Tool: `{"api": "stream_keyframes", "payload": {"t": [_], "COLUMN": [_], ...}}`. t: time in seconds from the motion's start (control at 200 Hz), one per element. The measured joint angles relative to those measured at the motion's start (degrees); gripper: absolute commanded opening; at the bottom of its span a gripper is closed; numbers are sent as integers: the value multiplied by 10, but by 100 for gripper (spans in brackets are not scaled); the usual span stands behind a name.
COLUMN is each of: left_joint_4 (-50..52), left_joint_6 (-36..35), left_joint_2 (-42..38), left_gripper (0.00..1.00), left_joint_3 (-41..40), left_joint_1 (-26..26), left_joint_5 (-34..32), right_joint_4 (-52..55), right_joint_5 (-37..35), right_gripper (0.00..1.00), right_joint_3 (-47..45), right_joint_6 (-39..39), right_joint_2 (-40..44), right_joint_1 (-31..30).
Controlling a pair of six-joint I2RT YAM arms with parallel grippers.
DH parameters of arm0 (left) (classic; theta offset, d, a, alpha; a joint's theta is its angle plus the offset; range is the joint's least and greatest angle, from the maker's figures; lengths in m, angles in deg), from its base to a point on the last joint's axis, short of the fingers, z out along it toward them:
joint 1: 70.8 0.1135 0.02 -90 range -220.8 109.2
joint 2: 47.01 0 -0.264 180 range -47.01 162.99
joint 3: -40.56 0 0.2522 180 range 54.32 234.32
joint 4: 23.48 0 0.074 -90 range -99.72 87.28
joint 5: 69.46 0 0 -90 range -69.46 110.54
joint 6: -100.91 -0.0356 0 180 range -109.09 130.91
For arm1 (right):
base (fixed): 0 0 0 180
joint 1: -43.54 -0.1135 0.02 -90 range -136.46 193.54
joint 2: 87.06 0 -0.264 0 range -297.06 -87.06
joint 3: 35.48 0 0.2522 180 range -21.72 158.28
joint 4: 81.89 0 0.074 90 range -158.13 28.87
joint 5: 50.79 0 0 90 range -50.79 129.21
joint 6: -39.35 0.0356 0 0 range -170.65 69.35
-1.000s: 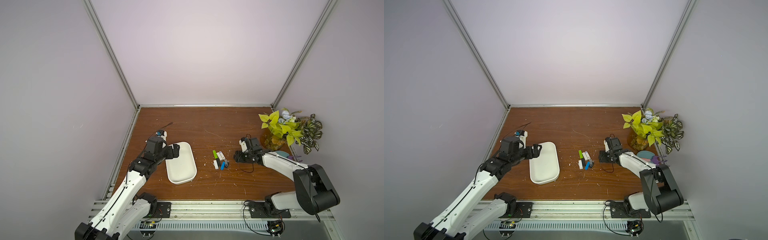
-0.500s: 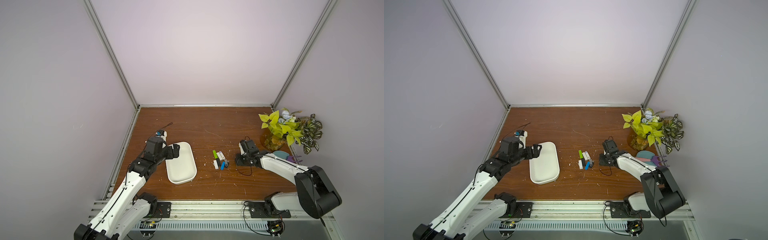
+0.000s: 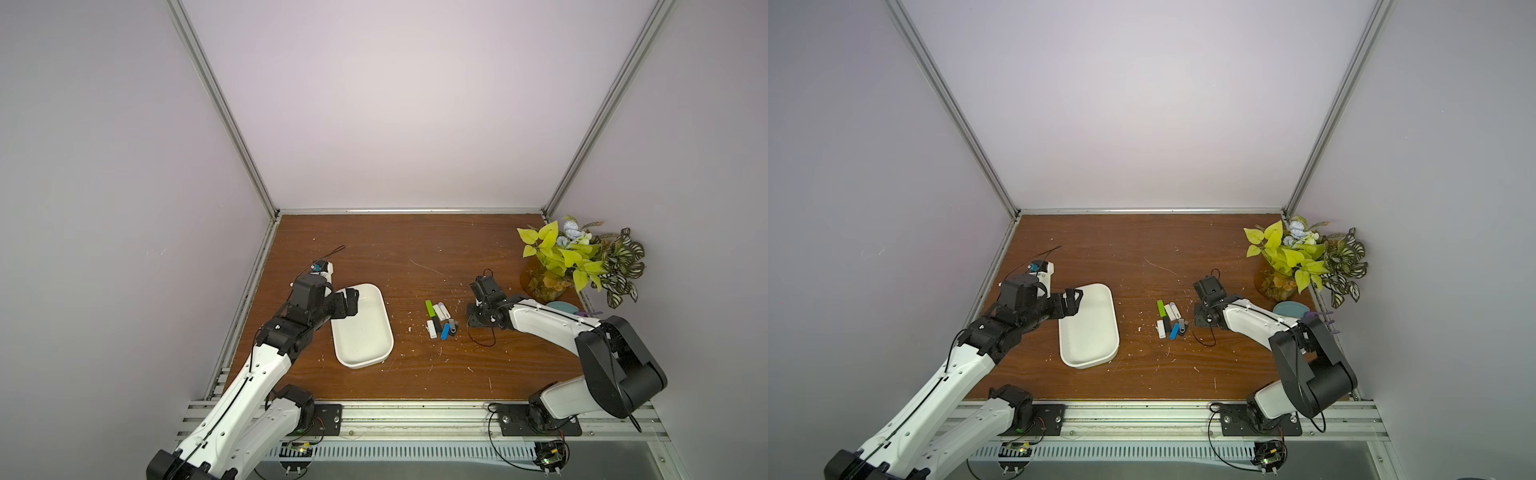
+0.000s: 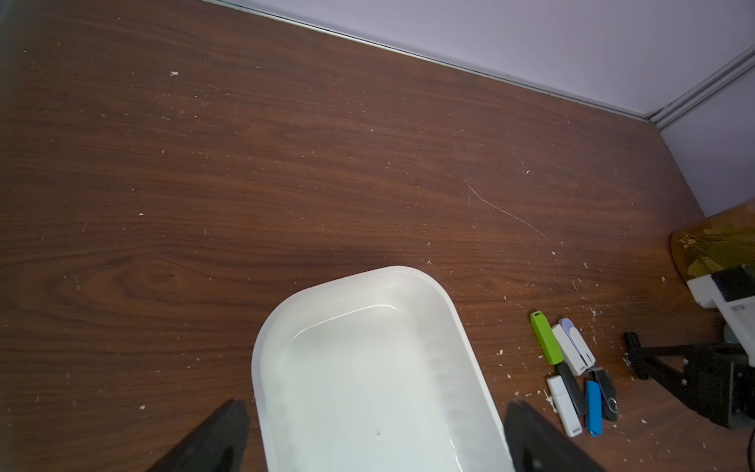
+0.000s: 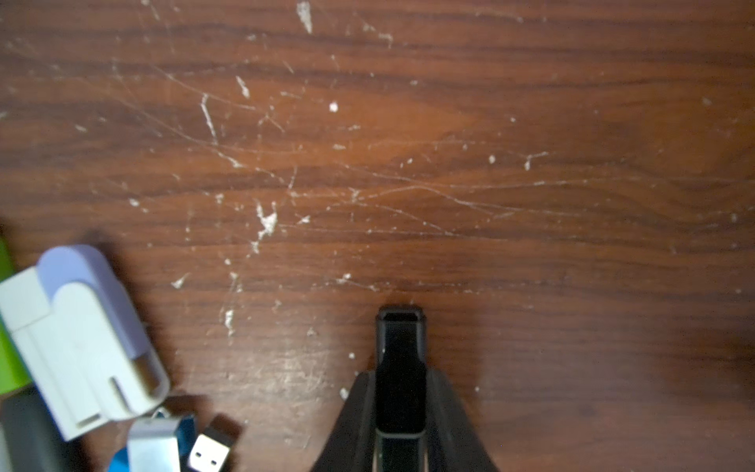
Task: Put the usb flash drive into the storage box
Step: Pick up the USB flash from the center of the board.
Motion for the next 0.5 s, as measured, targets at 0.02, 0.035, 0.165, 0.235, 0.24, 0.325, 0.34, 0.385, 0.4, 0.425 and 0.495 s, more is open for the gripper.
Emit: {"api": "stream_keyframes", "payload": {"t": [0.02,0.035,0.165,0.235,0.24,0.325,0.34,0.385,0.4,0.425,0.495], "left_joint_4": [0,0,1,5,6,17,19,25,26,28,35], "left_joint_6": [0,0,4,15,16,27,29,34,36,37,39], "left_joint_2": [0,0,-3,-9,-9,-21,-23,-29,-31,-34,-40], "left_gripper": [98,98,99,100,99,99,99,99,99,99,100], "left_joint_3": [0,0,0,0,0,1,1,2,2,2,5], "left_joint_1": [0,0,0,-1,-1,-1,-1,-1,-1,-1,-1], "left_joint_5": [0,0,-11,-42,-44,-87,-92,-107,-111,-117,-129], "right_joint_4": [0,0,3,15,16,34,37,44,44,44,40], "right_joint_5": [-2,-3,-7,-5,-5,0,3,13,15,21,33], "right_gripper": [16,16,10,10,10,9,9,9,8,8,8], "right_joint_3": [0,1,4,10,11,25,30,46,52,65,98], "right_joint_6": [0,0,0,-1,-1,0,1,4,5,8,19], "right_joint_2": [-1,-1,-2,0,0,19,25,41,46,55,71], "right_joint_1": [-1,-1,-2,-6,-7,-23,-27,-44,-49,-62,-96]}}
